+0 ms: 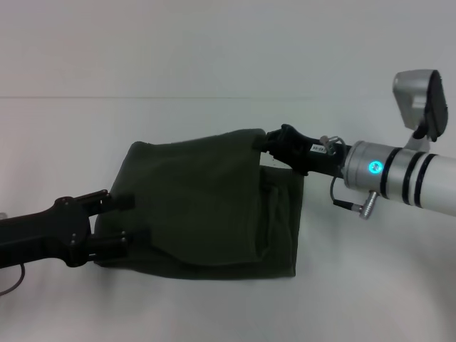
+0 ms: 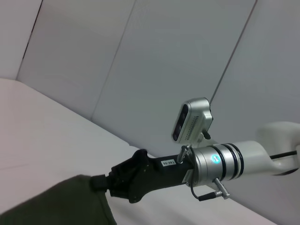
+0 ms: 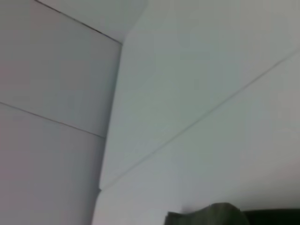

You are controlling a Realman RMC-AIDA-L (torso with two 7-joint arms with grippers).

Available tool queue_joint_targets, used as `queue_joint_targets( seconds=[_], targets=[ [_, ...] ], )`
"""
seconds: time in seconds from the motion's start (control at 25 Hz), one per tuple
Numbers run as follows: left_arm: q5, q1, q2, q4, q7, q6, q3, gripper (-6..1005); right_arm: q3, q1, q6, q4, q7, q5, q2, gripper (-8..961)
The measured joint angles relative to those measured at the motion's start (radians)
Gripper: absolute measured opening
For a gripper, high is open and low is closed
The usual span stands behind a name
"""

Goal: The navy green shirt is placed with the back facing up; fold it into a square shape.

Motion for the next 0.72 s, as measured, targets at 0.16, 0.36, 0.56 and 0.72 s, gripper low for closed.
queue_joint_targets(
  seconds=[0.16,0.36,0.56,0.72],
  targets=[
    [-0.006,0.0,0.0,0.0,-0.004,0.014,0.0,875,0.0,-0.049,-0.029,-0.043,-0.003,0.038,-0.001,17],
    [-0.006,0.0,-0.002,0.0,-0.007,0.025,0.002,874,-0.006,-0.077,-0.002,-0.055,-0.006,0.055,-0.002,17],
    [-0.002,0.0,-0.008,0.0,-0.013,0.034,0.007,873,-0.01,-0.075,0.058,-0.049,-0.016,0.054,-0.001,16],
    [0.0,0.002,-0.011,0.0,-0.015,0.05,0.007,872,-0.009,-0.073,0.088,-0.039,-0.017,0.051,0.0,16]
  ],
)
